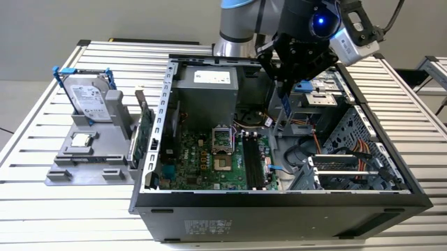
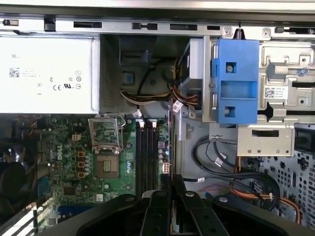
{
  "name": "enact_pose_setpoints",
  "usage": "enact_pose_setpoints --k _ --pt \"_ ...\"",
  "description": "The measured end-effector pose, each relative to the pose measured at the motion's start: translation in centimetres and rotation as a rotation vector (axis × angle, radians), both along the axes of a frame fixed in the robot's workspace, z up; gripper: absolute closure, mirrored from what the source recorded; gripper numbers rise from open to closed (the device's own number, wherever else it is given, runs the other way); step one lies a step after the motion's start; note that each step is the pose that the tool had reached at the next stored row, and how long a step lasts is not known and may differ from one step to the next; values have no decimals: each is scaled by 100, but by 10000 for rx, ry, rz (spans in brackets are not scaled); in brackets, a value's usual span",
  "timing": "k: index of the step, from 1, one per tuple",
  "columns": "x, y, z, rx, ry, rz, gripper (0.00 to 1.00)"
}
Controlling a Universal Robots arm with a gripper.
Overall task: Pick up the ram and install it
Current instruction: 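Insert the ram into the slot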
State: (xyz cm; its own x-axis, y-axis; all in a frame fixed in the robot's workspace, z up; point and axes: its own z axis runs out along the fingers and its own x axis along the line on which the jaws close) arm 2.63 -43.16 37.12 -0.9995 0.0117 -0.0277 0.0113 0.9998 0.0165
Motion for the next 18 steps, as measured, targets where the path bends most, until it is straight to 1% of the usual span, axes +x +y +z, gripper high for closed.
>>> enact_pose_setpoints --k 4,9,16,18 --pt "17 -46 -19 0 29 -1 100" --pt "20 -86 -54 -1 56 -8 100" --pt "22 -130 -106 0 73 -50 100" --pt "22 -133 -122 2 73 -55 100"
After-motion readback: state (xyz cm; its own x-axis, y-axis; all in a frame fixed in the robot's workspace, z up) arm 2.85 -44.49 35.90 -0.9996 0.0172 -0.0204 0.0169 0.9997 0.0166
